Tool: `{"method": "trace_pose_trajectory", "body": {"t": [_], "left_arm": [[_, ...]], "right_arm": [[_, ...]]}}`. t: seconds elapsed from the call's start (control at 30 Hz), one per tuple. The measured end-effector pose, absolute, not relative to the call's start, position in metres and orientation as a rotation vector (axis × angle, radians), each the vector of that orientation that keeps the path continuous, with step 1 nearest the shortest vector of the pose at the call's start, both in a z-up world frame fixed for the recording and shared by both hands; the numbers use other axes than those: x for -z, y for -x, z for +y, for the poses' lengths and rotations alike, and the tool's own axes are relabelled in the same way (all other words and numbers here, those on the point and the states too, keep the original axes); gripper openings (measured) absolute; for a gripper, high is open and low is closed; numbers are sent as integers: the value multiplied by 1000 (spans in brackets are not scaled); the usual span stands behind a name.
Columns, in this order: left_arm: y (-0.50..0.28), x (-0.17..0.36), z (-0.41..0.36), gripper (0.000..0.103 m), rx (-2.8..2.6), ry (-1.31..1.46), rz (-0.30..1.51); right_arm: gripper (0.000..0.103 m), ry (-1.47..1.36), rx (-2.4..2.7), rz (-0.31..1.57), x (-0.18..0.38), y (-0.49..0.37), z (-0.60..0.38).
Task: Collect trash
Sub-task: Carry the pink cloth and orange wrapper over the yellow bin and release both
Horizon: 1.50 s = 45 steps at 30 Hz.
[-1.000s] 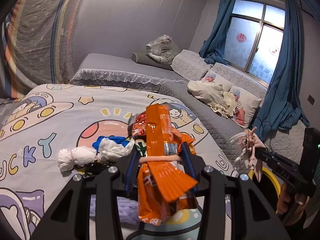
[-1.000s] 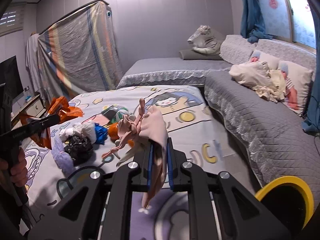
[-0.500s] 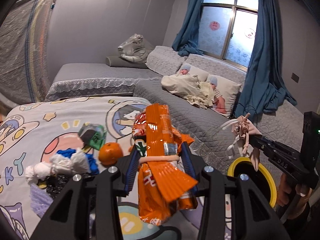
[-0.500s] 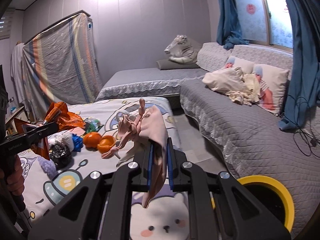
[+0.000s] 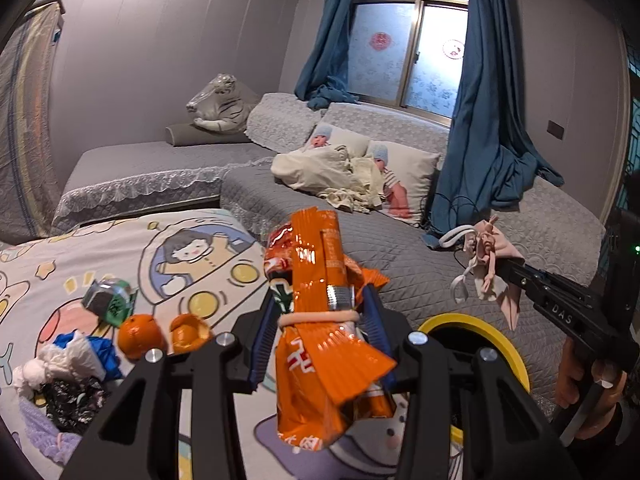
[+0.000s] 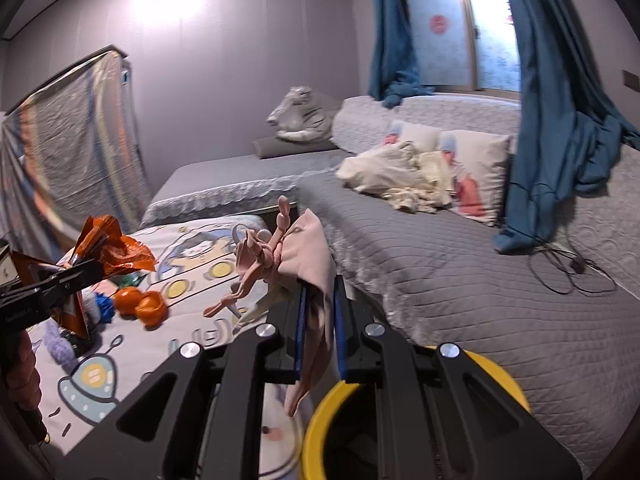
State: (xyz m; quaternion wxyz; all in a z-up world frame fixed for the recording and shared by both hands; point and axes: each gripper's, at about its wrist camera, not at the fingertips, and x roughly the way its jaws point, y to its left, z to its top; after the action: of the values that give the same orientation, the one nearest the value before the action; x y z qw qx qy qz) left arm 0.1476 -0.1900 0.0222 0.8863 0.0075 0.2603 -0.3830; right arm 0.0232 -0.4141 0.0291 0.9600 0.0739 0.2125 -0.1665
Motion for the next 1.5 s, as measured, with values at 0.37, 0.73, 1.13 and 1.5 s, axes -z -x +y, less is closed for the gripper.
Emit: {"method": "trace_pose_trajectory", "body": {"t": [0.37,0.73,1.13,1.5], "left_arm": [[-129,-29,-246,39,880,-49,520],[-119,-14,-302,40,937,-109,566],[-104,14,-346,40,995,-180,620],[-92,45,-379,40,1035,-243,671]], "right_arm": [[12,-148,463,411,-30,7,-445],[12,-169,534,426,-19,29,-467],[12,-212,613,486,8,45,-491],[13,-288,645,568,42,48,-513]]}}
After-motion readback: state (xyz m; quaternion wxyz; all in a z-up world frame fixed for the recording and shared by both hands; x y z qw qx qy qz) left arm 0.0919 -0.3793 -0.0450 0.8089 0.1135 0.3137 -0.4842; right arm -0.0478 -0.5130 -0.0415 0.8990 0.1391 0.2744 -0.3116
